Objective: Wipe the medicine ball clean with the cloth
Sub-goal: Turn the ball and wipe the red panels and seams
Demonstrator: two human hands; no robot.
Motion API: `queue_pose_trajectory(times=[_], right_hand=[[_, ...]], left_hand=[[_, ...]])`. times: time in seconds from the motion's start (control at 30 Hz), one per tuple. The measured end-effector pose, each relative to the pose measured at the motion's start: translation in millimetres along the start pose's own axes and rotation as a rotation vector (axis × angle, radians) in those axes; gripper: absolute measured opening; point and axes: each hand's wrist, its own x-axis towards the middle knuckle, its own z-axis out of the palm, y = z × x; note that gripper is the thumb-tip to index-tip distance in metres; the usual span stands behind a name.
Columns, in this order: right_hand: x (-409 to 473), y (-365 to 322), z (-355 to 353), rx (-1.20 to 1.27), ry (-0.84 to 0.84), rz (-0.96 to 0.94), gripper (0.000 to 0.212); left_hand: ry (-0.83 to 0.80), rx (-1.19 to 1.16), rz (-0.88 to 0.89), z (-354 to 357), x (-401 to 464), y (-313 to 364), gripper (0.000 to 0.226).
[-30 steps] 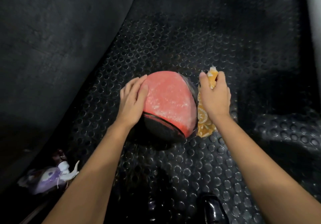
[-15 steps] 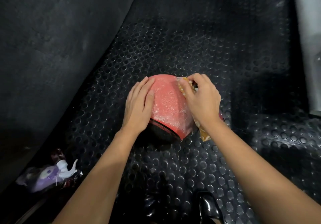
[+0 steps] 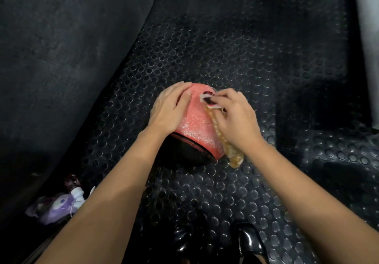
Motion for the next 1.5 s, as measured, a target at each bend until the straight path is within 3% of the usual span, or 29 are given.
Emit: queue_pose_trajectory(times=[0.13,0.3,0.47,0.6,0.77,0.93,1.07,1.2,1.37,1.5], right_hand=[[18.3,-18.6,3.8,0.031,0.060,0.230,0.027],[-0.3,-33.9,7.7,-0.161,0.042,-0.031,0.026],[34.7,-19.1,-4.3,-0.160,-0.021,0.264,0.024],[5.3,-32.6,-5.4,-0.182,-0.075,0.028,0.031],[36.6,-11.5,-8.1,-0.143,-0.064,0.304,0.026],[7.2,-34.7,-5.8,-0.192,-0.122,0.019,0.033],[27.8,-21.1,-8.9,-0.196,-0.088,0.207,0.031],[9.9,-35.3,-2.4,-0.220,-0.102,0.064,0.033],[30.3,-25.7,-1.6,-0.199,-0.074,0.142,0.034],[55.8,-17.3,-5.8,-0.189,-0.155,0.109,0.032]], left_hand=[[0.066,-0.001,-0.079,3.9,-0.7,3.0,0.042],[0.137,-0.031,-0.133,6.1,-3.6,3.7,0.040],[0.193,0.016,-0.145,14.6,-17.0,15.3,0.040],[0.236,-0.015,-0.188,11.7,-18.7,14.8,0.039],[0.283,-0.056,-0.147,16.2,-36.3,8.0,0.038],[0.312,-0.070,-0.167,14.7,-41.4,3.5,0.038],[0.320,-0.052,-0.153,20.8,-48.9,4.3,0.039],[0.339,-0.046,-0.218,18.4,-42.6,8.3,0.039],[0.231,-0.020,-0.257,10.0,-31.3,11.0,0.041],[0.205,0.075,-0.112,4.0,-22.0,8.4,0.039]])
